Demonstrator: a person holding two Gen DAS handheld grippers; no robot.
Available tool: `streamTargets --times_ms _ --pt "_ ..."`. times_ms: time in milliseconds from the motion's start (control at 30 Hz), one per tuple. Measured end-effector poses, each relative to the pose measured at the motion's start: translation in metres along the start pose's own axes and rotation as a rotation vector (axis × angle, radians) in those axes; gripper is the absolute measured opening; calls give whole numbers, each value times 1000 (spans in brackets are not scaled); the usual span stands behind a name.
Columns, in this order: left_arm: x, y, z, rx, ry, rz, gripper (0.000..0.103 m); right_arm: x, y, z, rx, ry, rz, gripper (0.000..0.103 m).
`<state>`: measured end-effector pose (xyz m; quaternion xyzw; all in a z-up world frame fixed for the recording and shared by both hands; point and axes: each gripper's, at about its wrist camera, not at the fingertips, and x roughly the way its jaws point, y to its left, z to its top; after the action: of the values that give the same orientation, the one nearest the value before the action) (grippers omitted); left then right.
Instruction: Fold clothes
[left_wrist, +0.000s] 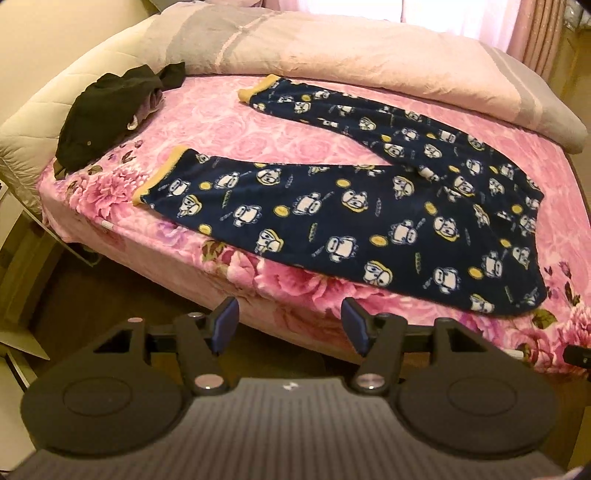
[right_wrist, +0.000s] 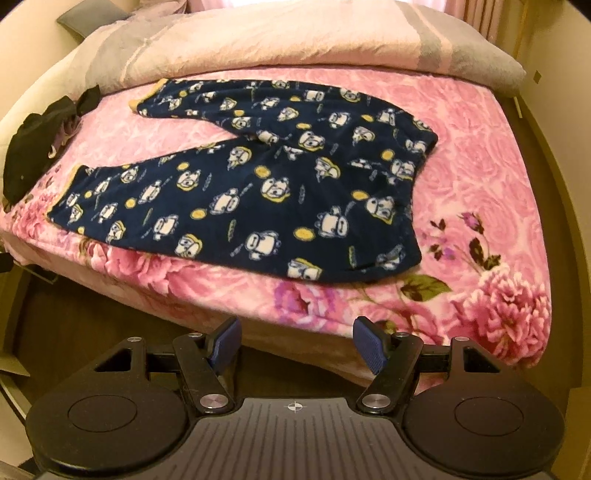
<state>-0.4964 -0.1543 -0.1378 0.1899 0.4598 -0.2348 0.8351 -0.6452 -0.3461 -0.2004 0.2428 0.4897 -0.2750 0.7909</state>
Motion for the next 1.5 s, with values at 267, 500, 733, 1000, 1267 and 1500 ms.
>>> streamTargets --times_ms 267,500,733,1000,1267,1500 --pt "-2 -11 -2 42 10 -21 58 -14 4 -4 10 -14 3 70" --pt "0 -12 1 46 13 -25 59 -16 12 -1 5 -17 12 70" --pt "4 -4 4 17 16 -12 59 -9 17 7 -20 -13 24 70" --pt "7 6 8 -17 12 13 59 -2 24 20 -54 -17 44 70" --pt "15 9 14 -30 16 21 59 6 22 29 -59 -11 50 70" --pt "39 10 37 -12 26 13 59 18 19 47 -25 -8 27 70"
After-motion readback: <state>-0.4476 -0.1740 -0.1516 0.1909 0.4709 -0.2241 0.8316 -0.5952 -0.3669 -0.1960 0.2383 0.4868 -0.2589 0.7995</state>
